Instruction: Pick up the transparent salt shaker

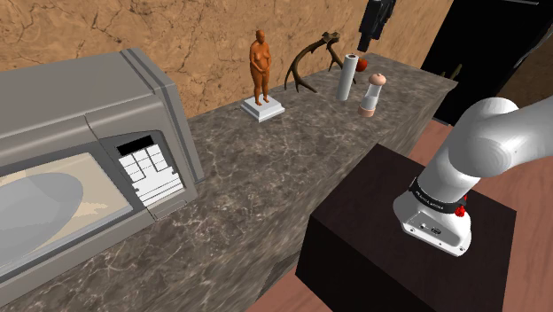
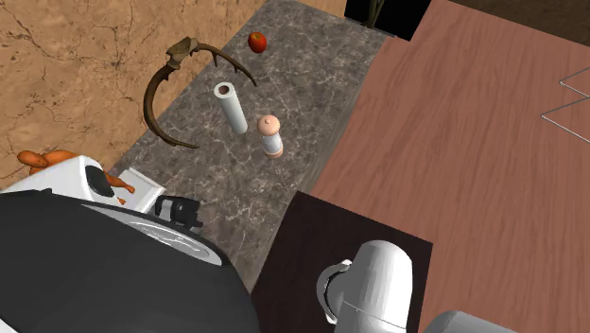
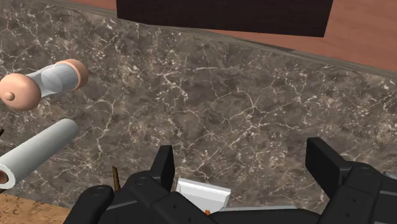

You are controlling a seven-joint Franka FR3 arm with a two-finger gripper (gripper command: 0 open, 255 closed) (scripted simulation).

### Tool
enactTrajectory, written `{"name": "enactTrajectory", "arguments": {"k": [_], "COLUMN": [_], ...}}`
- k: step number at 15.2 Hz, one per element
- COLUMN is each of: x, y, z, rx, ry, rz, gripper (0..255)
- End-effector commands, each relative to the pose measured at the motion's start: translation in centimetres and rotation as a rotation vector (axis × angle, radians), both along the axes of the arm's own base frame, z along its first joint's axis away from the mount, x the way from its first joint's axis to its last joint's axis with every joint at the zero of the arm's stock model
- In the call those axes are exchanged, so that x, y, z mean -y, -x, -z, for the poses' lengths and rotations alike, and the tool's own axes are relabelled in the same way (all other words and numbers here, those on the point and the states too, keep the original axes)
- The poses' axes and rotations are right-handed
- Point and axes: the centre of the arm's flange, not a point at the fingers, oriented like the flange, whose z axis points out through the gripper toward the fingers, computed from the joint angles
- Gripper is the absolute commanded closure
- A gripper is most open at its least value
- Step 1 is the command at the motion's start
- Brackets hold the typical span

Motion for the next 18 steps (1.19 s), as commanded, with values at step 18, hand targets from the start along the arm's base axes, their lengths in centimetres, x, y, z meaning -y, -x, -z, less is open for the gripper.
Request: {"name": "enactTrajectory", "arguments": {"k": [18], "x": [20.6], "y": [-3.6], "z": [9.9], "rx": [-0.014], "ry": [-0.045], "rz": [-0.103], "gripper": [0]}}
